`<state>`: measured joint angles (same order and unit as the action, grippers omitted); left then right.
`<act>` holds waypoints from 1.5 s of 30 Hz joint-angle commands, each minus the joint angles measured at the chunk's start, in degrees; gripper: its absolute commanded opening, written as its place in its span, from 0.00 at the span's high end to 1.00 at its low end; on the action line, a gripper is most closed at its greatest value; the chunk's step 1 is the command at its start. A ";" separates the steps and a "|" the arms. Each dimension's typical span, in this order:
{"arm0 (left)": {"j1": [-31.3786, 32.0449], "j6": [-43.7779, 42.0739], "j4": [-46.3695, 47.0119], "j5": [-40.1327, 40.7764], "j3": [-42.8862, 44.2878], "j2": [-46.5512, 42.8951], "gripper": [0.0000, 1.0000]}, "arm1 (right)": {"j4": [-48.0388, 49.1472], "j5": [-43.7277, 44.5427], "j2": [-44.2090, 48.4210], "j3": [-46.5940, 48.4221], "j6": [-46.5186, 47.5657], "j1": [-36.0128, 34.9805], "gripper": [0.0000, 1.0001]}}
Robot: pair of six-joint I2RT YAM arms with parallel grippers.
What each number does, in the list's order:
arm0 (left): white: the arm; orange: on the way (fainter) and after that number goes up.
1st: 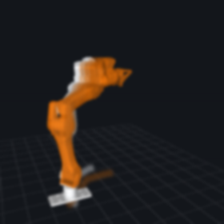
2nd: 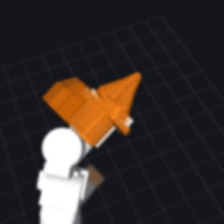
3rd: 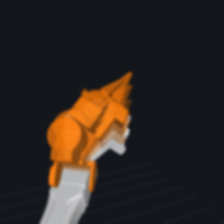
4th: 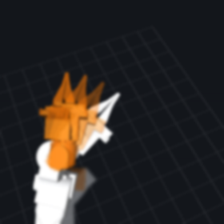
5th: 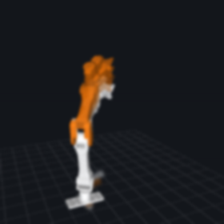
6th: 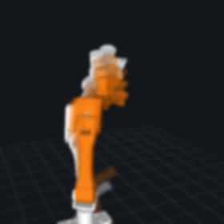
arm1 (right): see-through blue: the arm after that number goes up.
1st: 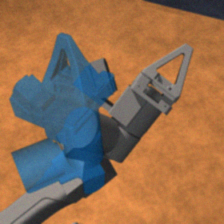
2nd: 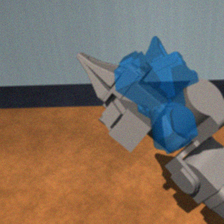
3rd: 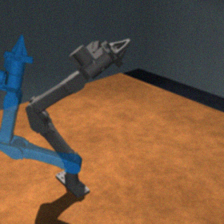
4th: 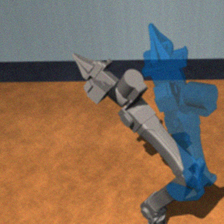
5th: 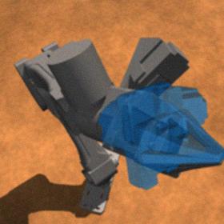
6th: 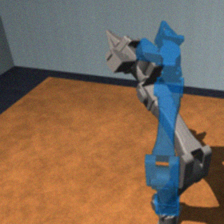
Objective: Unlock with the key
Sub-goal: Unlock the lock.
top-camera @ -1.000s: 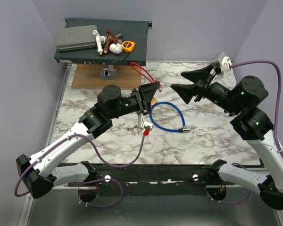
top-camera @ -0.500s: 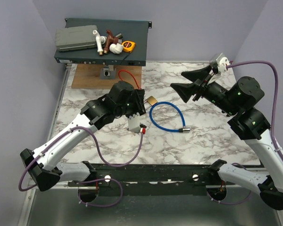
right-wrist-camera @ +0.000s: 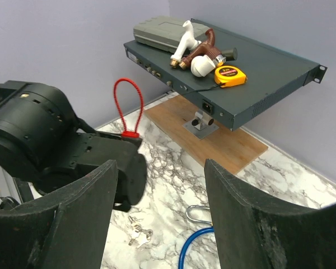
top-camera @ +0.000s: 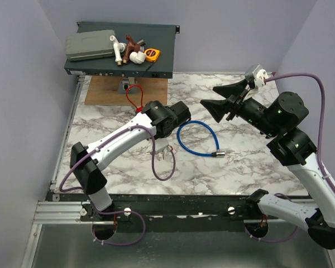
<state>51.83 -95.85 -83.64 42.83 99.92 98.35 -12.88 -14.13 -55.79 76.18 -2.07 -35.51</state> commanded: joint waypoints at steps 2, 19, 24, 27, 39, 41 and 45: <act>-0.67 4.61 -9.17 4.70 -5.31 -5.73 1.00 | 1.54 -0.02 1.12 -1.54 -0.22 0.26 0.34; 1.45 -5.63 22.11 -24.71 2.51 -17.02 1.00 | 3.87 1.85 1.74 -3.04 -0.83 0.26 0.34; -2.38 -16.59 55.24 -48.26 -19.23 -33.21 1.00 | 5.64 0.11 0.79 -2.62 -1.92 0.26 0.35; -6.01 -19.90 72.60 -62.85 -30.21 -39.35 1.00 | 6.78 -2.35 0.06 -3.00 -2.60 0.26 0.34; -6.53 -11.49 91.39 -68.03 -38.60 -42.73 1.00 | 13.52 -13.89 0.64 -6.74 -4.84 0.26 0.27; -6.56 -13.04 92.59 -68.13 -40.10 -42.96 1.00 | 14.03 -14.15 0.41 -7.04 -5.18 0.26 0.28; -6.52 -14.76 91.95 -67.64 -40.94 -42.98 1.00 | 15.20 -14.79 -0.14 -7.72 -5.51 0.31 0.28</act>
<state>45.43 -108.88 4.54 -22.52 59.79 56.14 -1.08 -26.02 -55.70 69.63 -6.46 -35.51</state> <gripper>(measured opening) 0.328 0.722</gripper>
